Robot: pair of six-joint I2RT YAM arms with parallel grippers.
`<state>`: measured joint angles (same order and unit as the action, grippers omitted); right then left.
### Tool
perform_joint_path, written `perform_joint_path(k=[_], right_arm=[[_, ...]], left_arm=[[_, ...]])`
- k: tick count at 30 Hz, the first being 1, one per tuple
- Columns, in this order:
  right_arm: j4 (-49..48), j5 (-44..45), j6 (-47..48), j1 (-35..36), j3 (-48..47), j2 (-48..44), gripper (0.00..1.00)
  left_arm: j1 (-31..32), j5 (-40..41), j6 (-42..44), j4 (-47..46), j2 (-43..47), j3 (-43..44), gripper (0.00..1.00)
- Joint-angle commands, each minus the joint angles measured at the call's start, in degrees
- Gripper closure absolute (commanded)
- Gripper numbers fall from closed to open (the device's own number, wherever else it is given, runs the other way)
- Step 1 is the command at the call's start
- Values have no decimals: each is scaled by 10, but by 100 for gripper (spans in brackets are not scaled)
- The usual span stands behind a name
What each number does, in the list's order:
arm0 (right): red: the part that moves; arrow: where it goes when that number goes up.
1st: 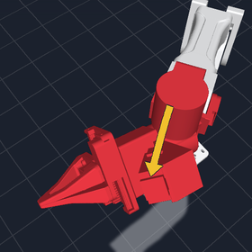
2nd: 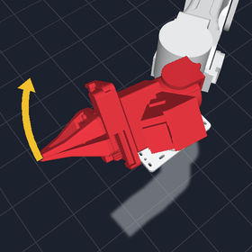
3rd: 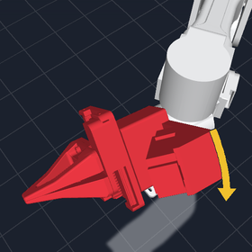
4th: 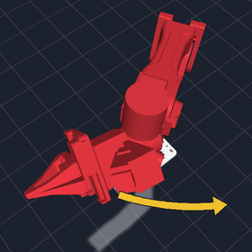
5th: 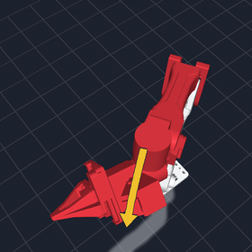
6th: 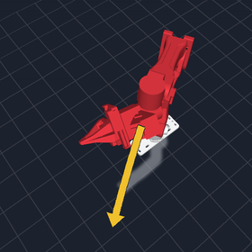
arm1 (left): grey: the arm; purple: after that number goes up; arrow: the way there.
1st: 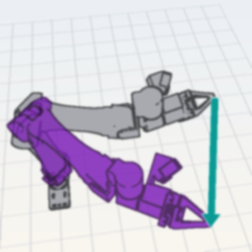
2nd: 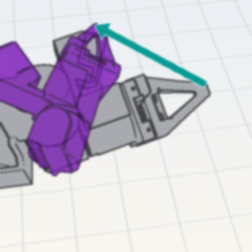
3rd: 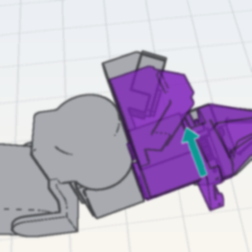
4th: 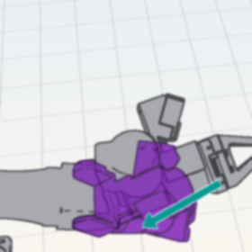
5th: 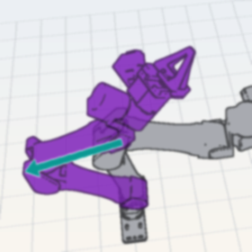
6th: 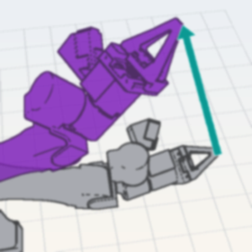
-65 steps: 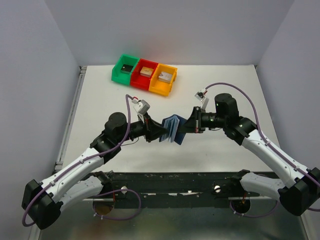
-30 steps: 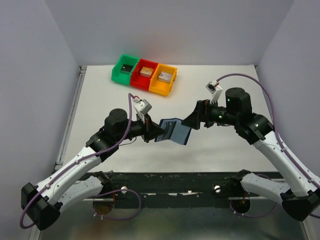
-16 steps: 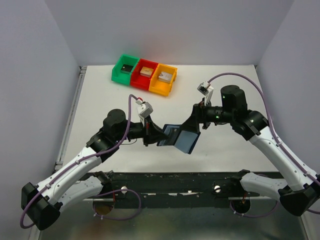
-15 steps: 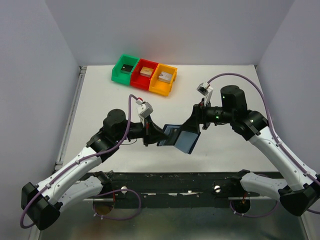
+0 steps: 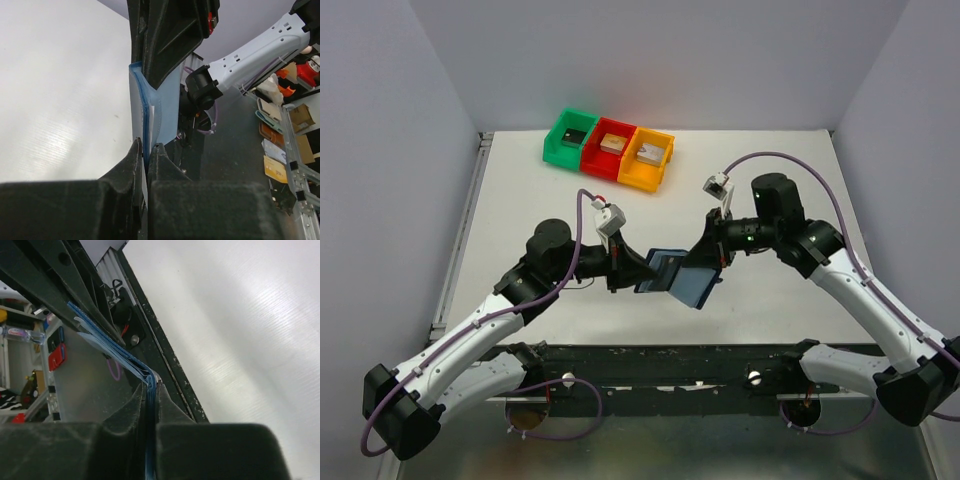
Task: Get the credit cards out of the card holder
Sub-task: Place the card holder at the center of the board.
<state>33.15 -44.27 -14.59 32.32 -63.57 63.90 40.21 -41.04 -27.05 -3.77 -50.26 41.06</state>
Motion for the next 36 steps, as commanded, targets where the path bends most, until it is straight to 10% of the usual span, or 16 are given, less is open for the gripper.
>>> perform_joint_path(k=[1, 4, 8, 18, 36], right_arm=[[0, -26, 6, 5, 0, 13, 96], [3, -24, 6, 5, -5, 25, 100], [17, -4, 7, 5, -11, 53, 100], [-29, 40, 1, 5, -2, 209, 100], [-87, 51, 12, 4, -25, 414, 100]], left_arm=[[2, 24, 10, -3, 10, -3, 73], [2, 59, 28, 37, 20, 2, 27], [1, 168, 59, 137, 26, 18, 6], [-3, 444, 0, 242, 64, -1, 7], [-3, 277, -51, 83, 79, -116, 22]])
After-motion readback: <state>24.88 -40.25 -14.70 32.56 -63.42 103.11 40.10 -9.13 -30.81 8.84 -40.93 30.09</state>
